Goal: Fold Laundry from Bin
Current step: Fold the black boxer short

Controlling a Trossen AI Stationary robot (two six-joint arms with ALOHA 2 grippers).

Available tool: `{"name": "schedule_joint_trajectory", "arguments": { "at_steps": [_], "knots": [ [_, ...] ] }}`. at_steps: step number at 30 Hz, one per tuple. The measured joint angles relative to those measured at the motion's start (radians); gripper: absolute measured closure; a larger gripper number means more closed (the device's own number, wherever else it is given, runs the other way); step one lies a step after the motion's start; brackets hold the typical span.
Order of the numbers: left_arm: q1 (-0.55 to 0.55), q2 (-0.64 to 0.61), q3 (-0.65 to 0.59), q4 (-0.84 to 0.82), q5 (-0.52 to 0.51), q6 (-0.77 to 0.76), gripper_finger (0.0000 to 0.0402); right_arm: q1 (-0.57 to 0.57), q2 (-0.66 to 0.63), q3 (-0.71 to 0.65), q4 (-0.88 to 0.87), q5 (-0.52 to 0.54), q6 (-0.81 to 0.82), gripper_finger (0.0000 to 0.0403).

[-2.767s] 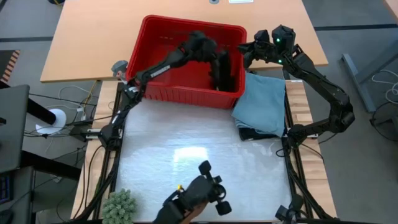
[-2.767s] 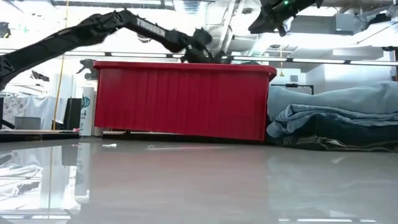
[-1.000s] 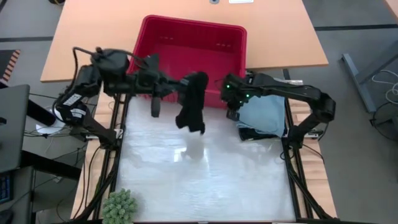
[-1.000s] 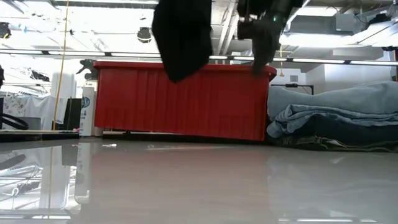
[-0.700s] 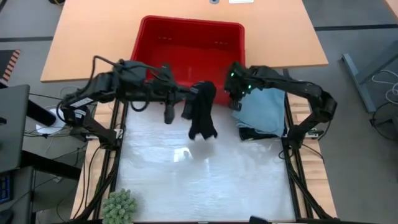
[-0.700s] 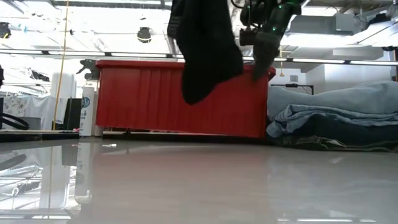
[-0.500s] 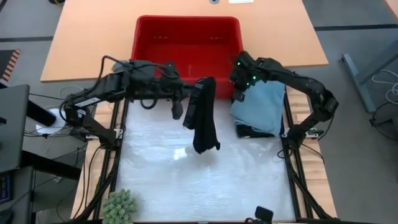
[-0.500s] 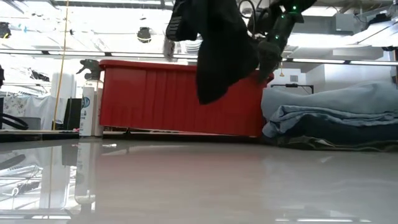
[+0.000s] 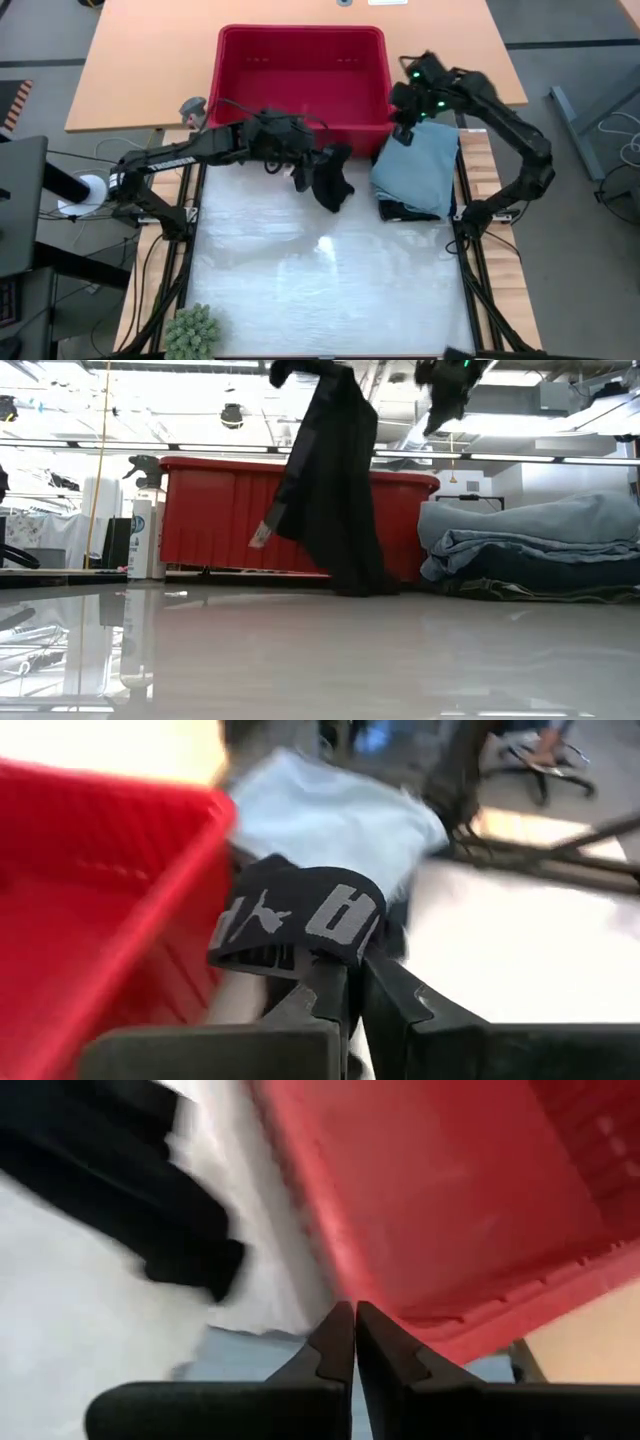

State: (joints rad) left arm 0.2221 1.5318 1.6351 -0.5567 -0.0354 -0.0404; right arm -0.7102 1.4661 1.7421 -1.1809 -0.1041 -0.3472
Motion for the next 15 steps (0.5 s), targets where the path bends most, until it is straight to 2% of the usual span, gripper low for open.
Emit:
{"name": "schedule_joint_trajectory", "arguments": {
  "at_steps": [6, 9, 12, 15],
  "knots": [
    [-0.003, 0.0, -0.132, 0.01, 0.047, -0.04, 0.0357, 0.05, -0.074, 0.106, -0.11, -0.176, 0.061, 0.0355],
    [-0.021, 0.0, -0.179, -0.026, 0.134, -0.017, 0.0337, 0.105, -0.111, 0.1, -0.126, -0.257, 0.093, 0.0349],
    [-0.061, 0.0, -0.228, -0.055, 0.225, 0.02, 0.0325, 0.191, -0.128, 0.082, -0.128, -0.28, 0.097, 0.0341],
    [-0.117, 0.0, -0.278, -0.069, 0.261, 0.085, 0.0317, 0.289, -0.117, 0.06, -0.124, -0.28, 0.12, 0.0327]
  ]
}}
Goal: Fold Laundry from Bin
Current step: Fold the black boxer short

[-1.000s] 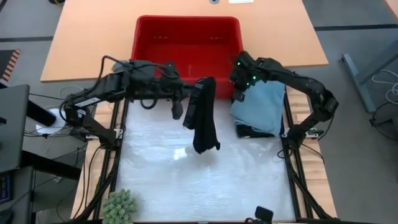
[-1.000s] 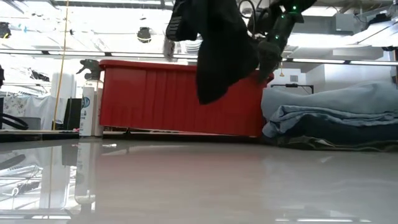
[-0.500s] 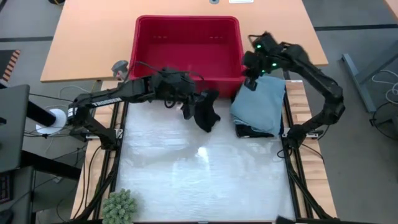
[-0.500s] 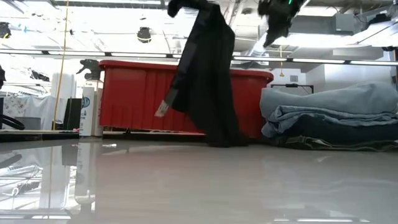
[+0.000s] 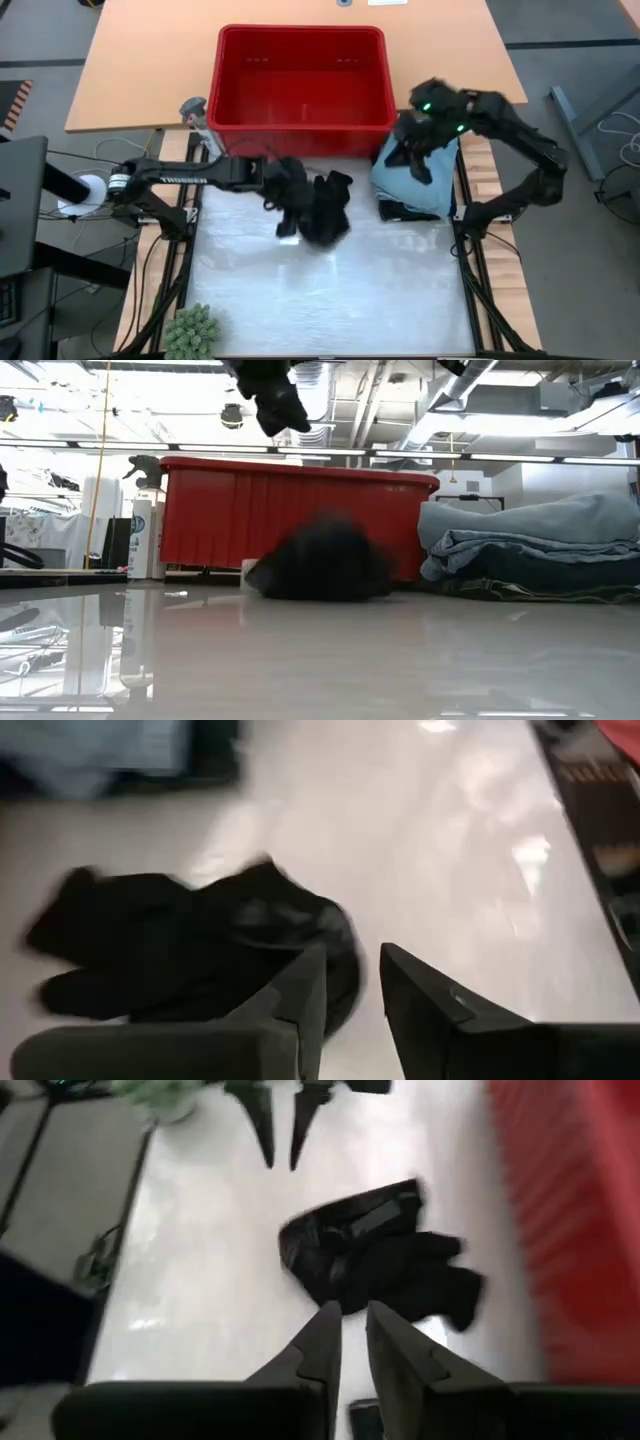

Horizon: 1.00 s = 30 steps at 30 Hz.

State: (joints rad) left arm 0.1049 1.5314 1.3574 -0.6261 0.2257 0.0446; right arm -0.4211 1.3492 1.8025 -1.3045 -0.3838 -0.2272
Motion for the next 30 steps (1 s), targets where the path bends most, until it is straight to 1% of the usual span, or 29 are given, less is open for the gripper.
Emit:
{"name": "schedule_joint_trajectory", "arguments": {
  "at_steps": [3, 5, 8, 11, 13, 15, 17, 19, 20, 22, 25, 28, 30],
  "knots": [
    [-0.059, 0.0, -0.025, -0.026, 0.04, 0.038, 0.0304, 0.094, 0.037, -0.012, 0.001, 0.012, 0.02, 0.0305],
    [-0.099, 0.0, -0.026, -0.07, 0.019, 0.026, 0.0292, 0.145, 0.071, -0.02, 0.005, 0.015, 0.02, 0.0289],
    [-0.143, 0.0, -0.026, -0.128, -0.121, -0.011, 0.0276, 0.197, 0.125, -0.058, 0.038, 0.015, 0.017, 0.0267],
    [-0.161, 0.0, -0.029, -0.163, -0.227, 0.034, 0.0267, 0.221, 0.166, -0.156, 0.148, 0.016, 0.018, 0.0255],
    [-0.164, -0.002, -0.066, -0.119, -0.249, 0.077, 0.0265, 0.245, 0.19, -0.245, 0.243, 0.015, 0.017, 0.0252],
    [-0.161, -0.004, -0.125, -0.066, -0.218, 0.087, 0.0264, 0.276, 0.211, -0.333, 0.334, 0.016, -0.002, 0.0252],
    [-0.155, -0.024, -0.191, -0.019, -0.174, 0.091, 0.0264, 0.31, 0.223, -0.407, 0.441, 0.04, -0.041, 0.0256],
    [-0.147, -0.065, -0.249, 0.05, -0.163, 0.091, 0.0264, 0.339, 0.231, -0.459, 0.545, 0.073, -0.098, 0.0262],
    [-0.143, -0.085, -0.28, 0.077, -0.177, 0.092, 0.0264, 0.352, 0.242, -0.477, 0.571, 0.092, -0.13, 0.0264],
    [-0.131, -0.121, -0.342, 0.122, -0.229, 0.092, 0.0264, 0.372, 0.269, -0.495, 0.612, 0.095, -0.183, 0.0267],
    [-0.114, -0.166, -0.41, 0.222, -0.279, 0.101, 0.0264, 0.394, 0.328, -0.498, 0.63, 0.097, -0.192, 0.0264],
    [-0.097, -0.179, -0.446, 0.28, -0.285, 0.093, 0.0264, 0.403, 0.384, -0.498, 0.631, 0.083, -0.207, 0.0246],
    [-0.086, -0.175, -0.451, 0.276, -0.282, 0.078, 0.0264, 0.403, 0.427, -0.498, 0.633, 0.084, -0.207, 0.0224]
  ]
}}
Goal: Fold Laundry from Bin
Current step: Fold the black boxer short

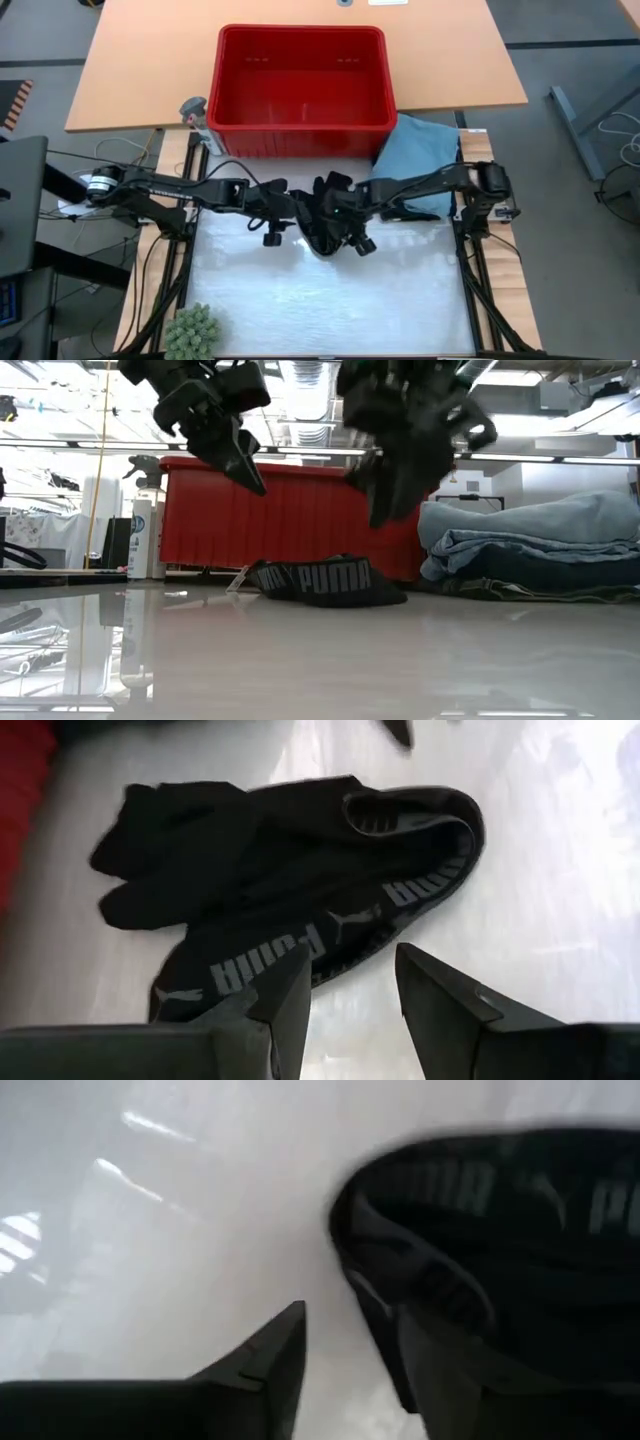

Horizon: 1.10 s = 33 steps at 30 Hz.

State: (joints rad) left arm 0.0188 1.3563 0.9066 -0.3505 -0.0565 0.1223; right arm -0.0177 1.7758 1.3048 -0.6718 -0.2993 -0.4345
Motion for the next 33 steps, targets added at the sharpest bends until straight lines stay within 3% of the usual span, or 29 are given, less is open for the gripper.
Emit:
{"name": "schedule_joint_trajectory", "arguments": {
  "at_steps": [6, 9, 16, 28, 33],
  "knots": [
    [0.023, -0.031, 0.002, -0.005, 0.003, -0.011, 0.0264, -0.028, 0.065, 0.0, 0.004, 0.016, 0.018, 0.0138],
    [0.036, -0.074, 0.002, 0.004, -0.017, -0.011, 0.0264, -0.037, 0.08, 0.0, -0.007, 0.015, 0.019, 0.0115],
    [0.096, -0.129, 0.002, -0.007, -0.061, -0.011, 0.0264, -0.05, 0.078, 0.0, 0.06, 0.008, 0.018, 0.0109],
    [0.204, -0.126, -0.063, 0.015, 0.052, 0.011, 0.0264, -0.07, 0.078, -0.028, 0.103, -0.014, 0.015, 0.0109],
    [0.232, -0.126, -0.118, 0.068, 0.052, 0.057, 0.0264, -0.068, 0.078, -0.086, 0.163, -0.017, 0.007, 0.0111]
  ]
}}
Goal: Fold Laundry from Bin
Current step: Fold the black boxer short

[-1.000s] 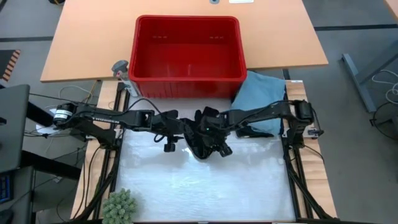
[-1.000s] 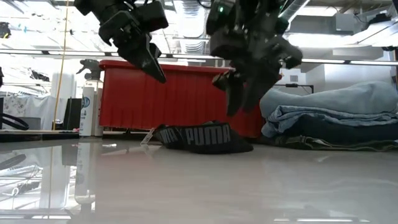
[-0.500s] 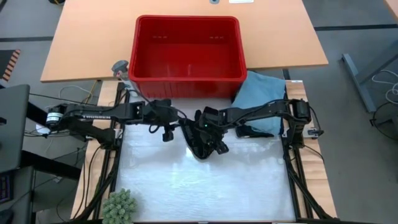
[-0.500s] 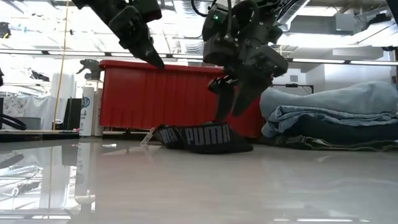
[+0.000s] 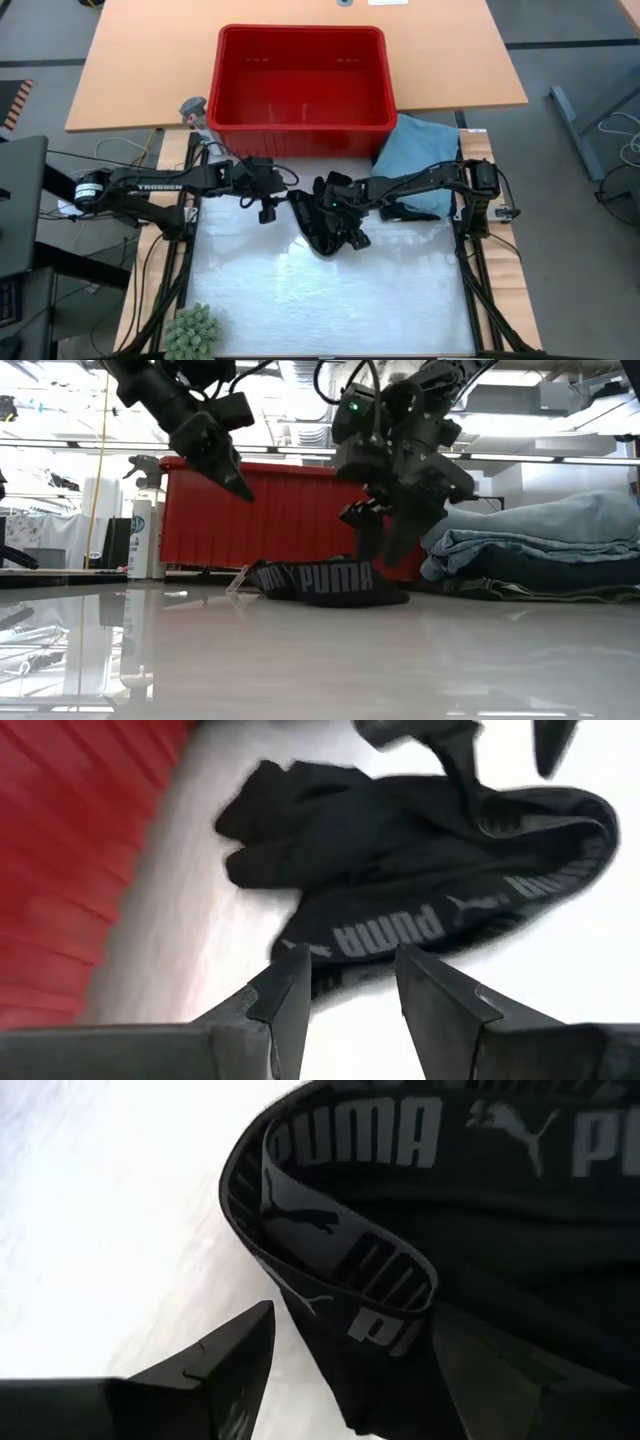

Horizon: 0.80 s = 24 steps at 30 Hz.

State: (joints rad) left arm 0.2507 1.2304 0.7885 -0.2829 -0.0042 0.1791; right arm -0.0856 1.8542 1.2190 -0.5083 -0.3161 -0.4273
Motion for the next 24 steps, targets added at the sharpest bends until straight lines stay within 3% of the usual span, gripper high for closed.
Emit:
{"name": "schedule_joint_trajectory", "arguments": {
  "at_steps": [7, 18, 24],
  "knots": [
    [0.024, 0.0, -0.021, 0.04, -0.002, -0.001, 0.0264, 0.0, 0.0, -0.01, 0.021, 0.0, 0.007, 0.0143],
    [0.025, 0.0, -0.022, 0.061, -0.01, 0.002, 0.0264, 0.0, 0.013, -0.009, 0.111, 0.0, 0.018, 0.0287],
    [0.025, 0.0, -0.022, 0.057, -0.009, -0.006, 0.0264, -0.002, 0.052, -0.005, 0.082, -0.001, 0.004, 0.0329]
  ]
}}
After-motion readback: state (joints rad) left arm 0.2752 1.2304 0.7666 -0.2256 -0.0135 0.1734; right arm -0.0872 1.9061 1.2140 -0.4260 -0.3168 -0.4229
